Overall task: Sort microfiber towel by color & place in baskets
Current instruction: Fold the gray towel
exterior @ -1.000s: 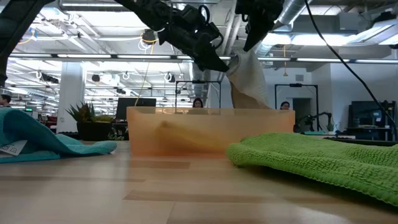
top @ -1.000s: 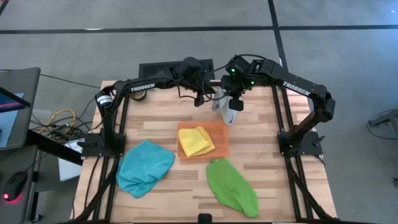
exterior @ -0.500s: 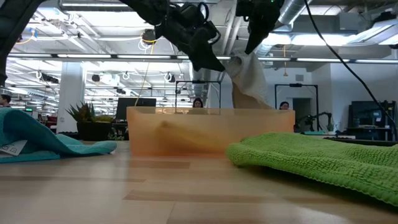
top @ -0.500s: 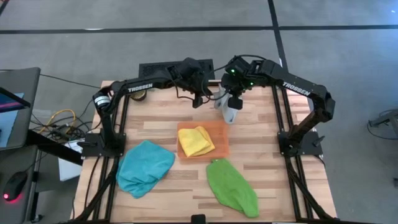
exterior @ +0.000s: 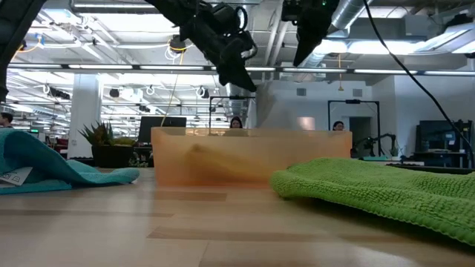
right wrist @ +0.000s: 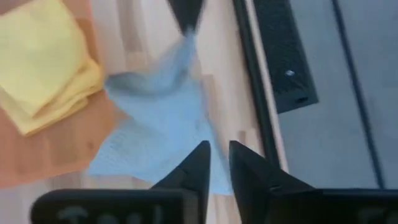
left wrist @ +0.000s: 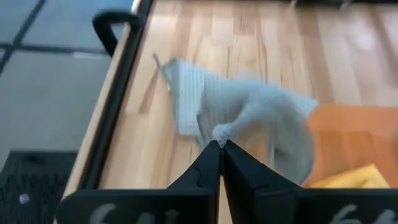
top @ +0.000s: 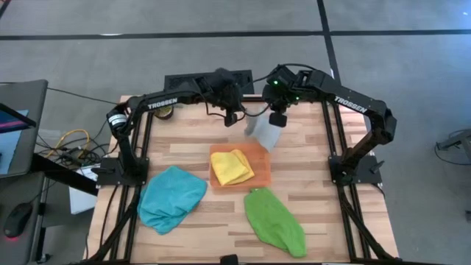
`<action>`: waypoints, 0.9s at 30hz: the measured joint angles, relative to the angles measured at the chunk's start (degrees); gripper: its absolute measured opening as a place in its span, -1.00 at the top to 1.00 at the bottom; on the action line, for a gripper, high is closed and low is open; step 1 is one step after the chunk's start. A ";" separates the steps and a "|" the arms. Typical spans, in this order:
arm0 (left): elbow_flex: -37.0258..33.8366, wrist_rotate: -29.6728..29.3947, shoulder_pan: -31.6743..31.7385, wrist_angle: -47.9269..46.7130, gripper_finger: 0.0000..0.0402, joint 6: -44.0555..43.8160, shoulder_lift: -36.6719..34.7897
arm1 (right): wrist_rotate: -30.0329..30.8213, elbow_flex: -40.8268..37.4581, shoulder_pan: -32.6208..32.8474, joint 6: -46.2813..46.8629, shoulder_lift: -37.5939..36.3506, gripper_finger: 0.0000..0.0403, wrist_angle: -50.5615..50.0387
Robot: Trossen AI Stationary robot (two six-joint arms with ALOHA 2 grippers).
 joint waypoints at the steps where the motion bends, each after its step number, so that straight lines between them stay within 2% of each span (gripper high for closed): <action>1: -0.02 -0.35 -0.02 -0.89 1.00 -0.22 0.02 | 0.79 0.00 0.00 0.00 0.00 0.53 0.02; 6: 0.00 -1.70 -0.04 -1.57 1.00 -1.79 0.01 | 1.24 0.00 0.00 0.00 0.01 0.30 -0.01; 11: 2.85 -5.22 -0.38 -4.18 1.00 -1.36 -1.23 | 1.03 0.00 0.00 -0.06 0.02 0.19 -0.09; 18: 14.77 -6.98 -0.18 -16.22 1.00 2.65 -1.57 | -0.76 0.00 0.58 -7.85 0.04 0.17 2.44; 22: 17.82 -7.45 -0.20 -19.72 1.00 2.79 -1.57 | -4.94 0.00 1.91 -15.88 0.04 0.19 5.61; 27: 18.95 -5.58 -0.57 -21.28 1.00 4.51 -1.57 | -5.38 0.00 3.05 -21.08 0.11 0.22 13.15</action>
